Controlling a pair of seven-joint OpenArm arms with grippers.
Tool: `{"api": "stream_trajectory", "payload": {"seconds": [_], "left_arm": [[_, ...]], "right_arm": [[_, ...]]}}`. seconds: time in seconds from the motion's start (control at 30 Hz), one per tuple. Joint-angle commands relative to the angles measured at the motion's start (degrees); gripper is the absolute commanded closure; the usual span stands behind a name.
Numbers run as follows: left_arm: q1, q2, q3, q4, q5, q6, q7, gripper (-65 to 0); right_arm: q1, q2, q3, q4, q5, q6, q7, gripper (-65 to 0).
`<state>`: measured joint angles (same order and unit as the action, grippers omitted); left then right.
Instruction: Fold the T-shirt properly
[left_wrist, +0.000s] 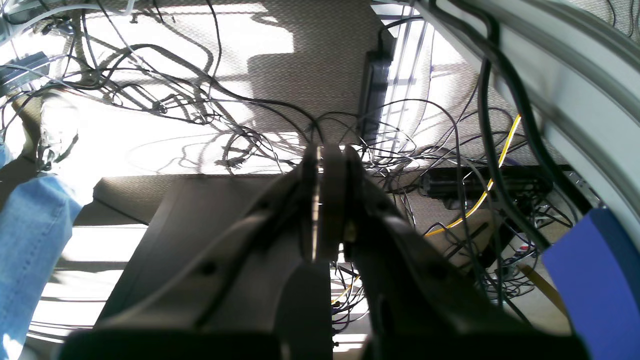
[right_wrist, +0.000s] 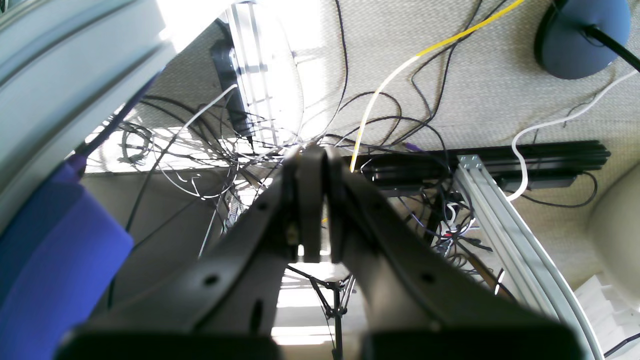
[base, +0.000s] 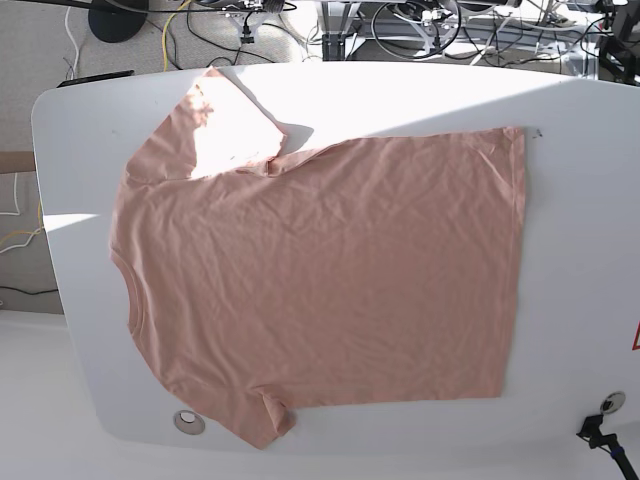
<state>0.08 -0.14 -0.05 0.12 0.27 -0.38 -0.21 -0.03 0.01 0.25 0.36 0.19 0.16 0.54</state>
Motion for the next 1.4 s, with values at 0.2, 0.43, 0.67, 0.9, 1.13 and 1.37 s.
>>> {"api": "stream_trajectory", "payload": {"seconds": [0.2,0.43,0.67,0.9,1.13,1.37], "left_arm": [[0.6,-0.1,0.0,0.9,0.0,-0.4,-0.2,0.0],[0.7,0.0,0.0,0.4,0.1,-0.4,-0.1,0.0],[0.6,-0.1,-0.1,0.6,-0.2,-0.4,-0.3,0.0],[1.2,-0.2,-0.1,1.6,-0.1,-0.6,-0.2,0.0],[1.5,0.0,0.4,1.4,0.1,-0.8,0.5,-0.2],[1.3,0.0,0.6,1.4,0.2,-0.8,0.5,-0.2]], "right_arm": [[-0.4,0.2,-0.1,0.1,-0.4,0.4,0.1,-1.3],[-0.1,0.3,-0.1,0.3,-0.4,0.5,0.1,-1.4],[-0.1,0.4,0.1,0.4,-0.5,0.3,0.3,-1.2],[-0.3,0.6,-0.1,0.6,-0.3,0.3,0.2,-1.1],[0.1,0.6,0.0,0.3,-1.0,1.4,-0.9,-1.3],[-0.1,0.5,-0.1,0.4,-1.0,1.4,-1.2,-1.1]]}}
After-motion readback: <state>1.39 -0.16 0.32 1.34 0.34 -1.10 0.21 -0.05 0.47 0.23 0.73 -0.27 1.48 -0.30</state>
